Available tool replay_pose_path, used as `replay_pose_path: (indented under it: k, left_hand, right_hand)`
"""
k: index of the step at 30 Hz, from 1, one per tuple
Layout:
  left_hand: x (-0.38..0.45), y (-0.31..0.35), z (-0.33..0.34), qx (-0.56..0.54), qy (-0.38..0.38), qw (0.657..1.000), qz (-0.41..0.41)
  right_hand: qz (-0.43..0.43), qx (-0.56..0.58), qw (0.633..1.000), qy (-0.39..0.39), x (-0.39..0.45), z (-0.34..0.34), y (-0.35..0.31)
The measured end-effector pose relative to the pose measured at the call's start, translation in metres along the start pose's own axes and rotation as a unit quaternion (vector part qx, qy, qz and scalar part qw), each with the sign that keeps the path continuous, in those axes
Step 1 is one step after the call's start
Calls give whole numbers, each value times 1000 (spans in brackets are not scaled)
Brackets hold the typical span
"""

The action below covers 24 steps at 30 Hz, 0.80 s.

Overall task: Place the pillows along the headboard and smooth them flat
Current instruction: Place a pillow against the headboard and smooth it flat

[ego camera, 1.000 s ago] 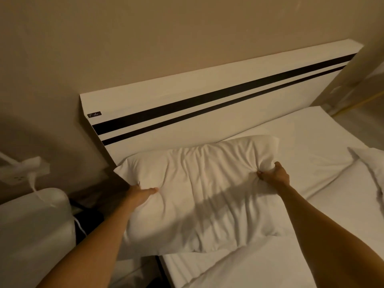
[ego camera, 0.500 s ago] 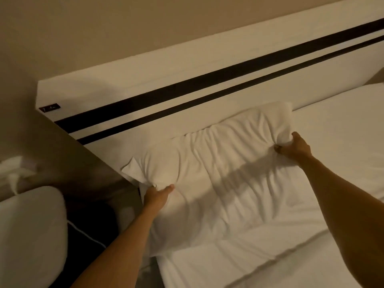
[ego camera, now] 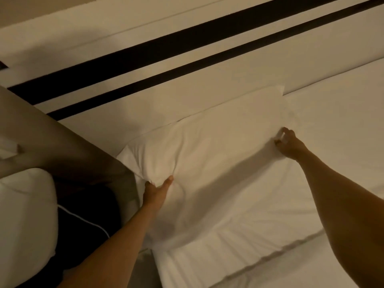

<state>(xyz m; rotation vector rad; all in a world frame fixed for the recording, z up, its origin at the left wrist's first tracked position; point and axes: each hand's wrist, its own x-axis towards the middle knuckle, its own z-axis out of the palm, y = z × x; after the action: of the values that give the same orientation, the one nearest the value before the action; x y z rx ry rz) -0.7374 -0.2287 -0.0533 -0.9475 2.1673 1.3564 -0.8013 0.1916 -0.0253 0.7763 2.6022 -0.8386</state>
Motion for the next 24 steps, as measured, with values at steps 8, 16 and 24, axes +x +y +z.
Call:
replay_pose_path:
  k: [8,16,24]
  left_hand:
    - [-29,23,12,163,169,967,102]
    - [-8,92,54,366,150,847,356]
    - [49,123,118,428,103,811,385]
  right_hand:
    - [-42,-75,996,17,-10,-5,-12]
    - [-140,-135,977,88,4,11,-68]
    - [-223,-128,963,78,56,75,-105]
